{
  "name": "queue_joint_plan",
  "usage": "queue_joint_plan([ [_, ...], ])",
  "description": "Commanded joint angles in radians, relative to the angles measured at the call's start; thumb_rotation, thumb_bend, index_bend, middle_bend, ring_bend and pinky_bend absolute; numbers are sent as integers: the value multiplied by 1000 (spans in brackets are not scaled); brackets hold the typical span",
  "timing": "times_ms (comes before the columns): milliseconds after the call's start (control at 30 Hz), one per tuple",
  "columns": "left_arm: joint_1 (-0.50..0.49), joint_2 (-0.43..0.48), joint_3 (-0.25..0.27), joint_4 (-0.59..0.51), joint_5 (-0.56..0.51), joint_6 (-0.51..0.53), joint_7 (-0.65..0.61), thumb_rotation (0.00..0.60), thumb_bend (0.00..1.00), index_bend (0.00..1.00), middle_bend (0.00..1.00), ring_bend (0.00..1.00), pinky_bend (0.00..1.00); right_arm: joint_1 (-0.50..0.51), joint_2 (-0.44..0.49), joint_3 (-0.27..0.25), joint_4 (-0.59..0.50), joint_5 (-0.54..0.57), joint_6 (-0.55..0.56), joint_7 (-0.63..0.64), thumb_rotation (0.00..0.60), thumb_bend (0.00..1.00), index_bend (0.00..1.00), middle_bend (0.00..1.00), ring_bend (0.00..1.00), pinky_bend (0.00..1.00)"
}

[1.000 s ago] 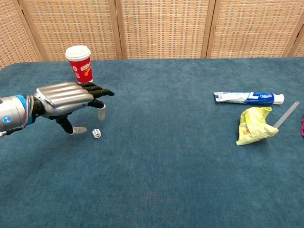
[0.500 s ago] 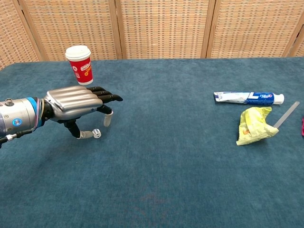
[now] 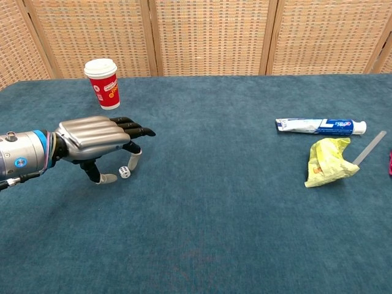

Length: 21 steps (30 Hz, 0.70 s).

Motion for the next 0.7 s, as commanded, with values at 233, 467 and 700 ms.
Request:
queue_joint_plan([
  [233,-4,-16,1,17,-15,1,14,600,355,570,0,0,20,0,-1,1,2,-2,3,6,600,62,64,0,0,0],
  [467,0,-24,4,18,-19,18,16,600,369,630,0,0,21,-3,-2,3,5,-7,13,13,600,62,64,0,0,0],
  [700,8,18,-6,-40,-1,83,2,600,370,630,0,0,21,-3,1,4,4,-8,14,20,600,62,64,0,0,0],
])
